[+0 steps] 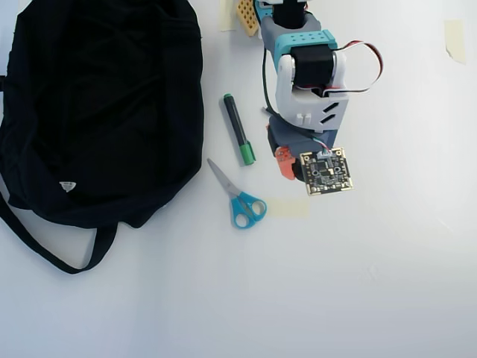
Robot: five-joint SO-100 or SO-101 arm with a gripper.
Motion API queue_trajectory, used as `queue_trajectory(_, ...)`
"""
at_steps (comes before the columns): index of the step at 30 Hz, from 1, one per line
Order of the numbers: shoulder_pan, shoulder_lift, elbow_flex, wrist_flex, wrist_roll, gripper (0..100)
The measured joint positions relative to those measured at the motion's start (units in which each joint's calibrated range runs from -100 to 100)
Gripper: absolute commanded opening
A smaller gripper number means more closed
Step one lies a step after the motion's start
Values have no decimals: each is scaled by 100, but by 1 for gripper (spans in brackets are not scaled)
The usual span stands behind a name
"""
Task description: Put the bike light into the black bag
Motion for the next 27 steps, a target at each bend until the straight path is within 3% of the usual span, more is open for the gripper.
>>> queue_trajectory(8, 29, -2076, 2854, 0, -59, 2)
queue_trajectory(27, 154, -6044, 7201, 0, -918, 2)
